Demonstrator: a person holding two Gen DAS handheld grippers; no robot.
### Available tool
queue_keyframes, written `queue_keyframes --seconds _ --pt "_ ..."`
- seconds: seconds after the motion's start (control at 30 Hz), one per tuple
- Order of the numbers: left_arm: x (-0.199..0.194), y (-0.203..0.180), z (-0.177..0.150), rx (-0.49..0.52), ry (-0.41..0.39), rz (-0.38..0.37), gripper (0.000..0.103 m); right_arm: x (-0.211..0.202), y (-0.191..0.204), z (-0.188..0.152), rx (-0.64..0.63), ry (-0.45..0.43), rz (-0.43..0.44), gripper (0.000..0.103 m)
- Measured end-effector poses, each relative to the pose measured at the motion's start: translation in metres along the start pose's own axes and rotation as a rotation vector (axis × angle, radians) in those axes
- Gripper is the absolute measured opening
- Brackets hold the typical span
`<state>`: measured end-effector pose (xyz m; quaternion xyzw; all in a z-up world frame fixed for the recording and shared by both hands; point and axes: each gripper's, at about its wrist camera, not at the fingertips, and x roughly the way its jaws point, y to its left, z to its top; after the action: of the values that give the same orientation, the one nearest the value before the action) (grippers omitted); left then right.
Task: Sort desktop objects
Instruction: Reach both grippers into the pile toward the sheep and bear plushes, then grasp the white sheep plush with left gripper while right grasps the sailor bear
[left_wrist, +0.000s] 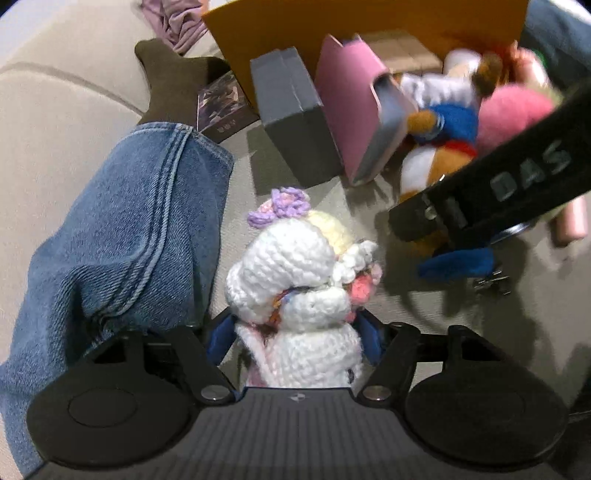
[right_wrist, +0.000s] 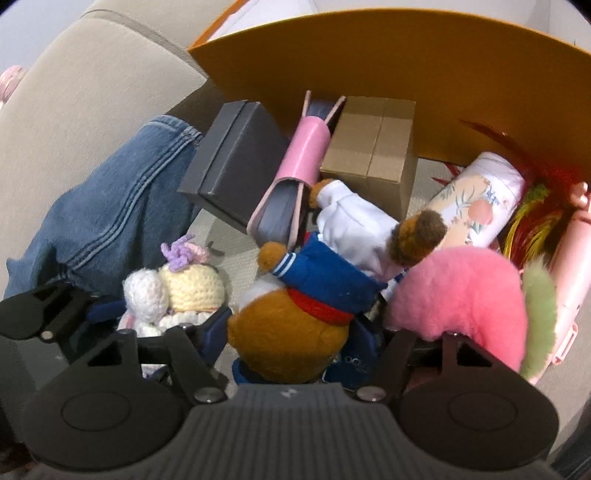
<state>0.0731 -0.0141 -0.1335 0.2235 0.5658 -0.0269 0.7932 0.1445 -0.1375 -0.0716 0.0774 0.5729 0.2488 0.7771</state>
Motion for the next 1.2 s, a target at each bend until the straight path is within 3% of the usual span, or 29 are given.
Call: queue_keyframes --seconds 0.07,0.2,0.53,0.63,0.8,1.07,1.2 --pt "0.008 -0.007 0.000 0.019 0.010 0.020 0.067 -0.004 0.003 -0.002 -0.013 -0.006 -0.005 0.066" --pt "0.003 0.003 -0.002 -0.061 -0.008 -0.035 0.060 -0.022 0.004 -0.009 -0.049 -0.054 -0.011 0.065" --pt "-0.076 0.059 -0.011 -0.341 -0.177 -0.250 0.058 -0.072 0.011 -0.004 -0.190 -0.189 0.043 0.065" --pt "-0.115 0.076 0.010 -0.385 -0.261 -0.291 0.058 -0.094 0.013 0.012 -0.222 -0.248 0.048 0.065" --pt "-0.138 0.090 0.050 -0.421 -0.372 -0.330 0.058 -0.122 0.011 0.045 -0.265 -0.361 0.019 0.065" --pt "-0.126 0.106 0.122 -0.448 -0.521 -0.430 0.058 -0.124 -0.011 0.114 -0.250 -0.502 -0.048 0.066" --pt "-0.103 0.118 0.155 -0.500 -0.534 -0.494 0.058 -0.114 -0.029 0.143 -0.230 -0.529 -0.107 0.066"
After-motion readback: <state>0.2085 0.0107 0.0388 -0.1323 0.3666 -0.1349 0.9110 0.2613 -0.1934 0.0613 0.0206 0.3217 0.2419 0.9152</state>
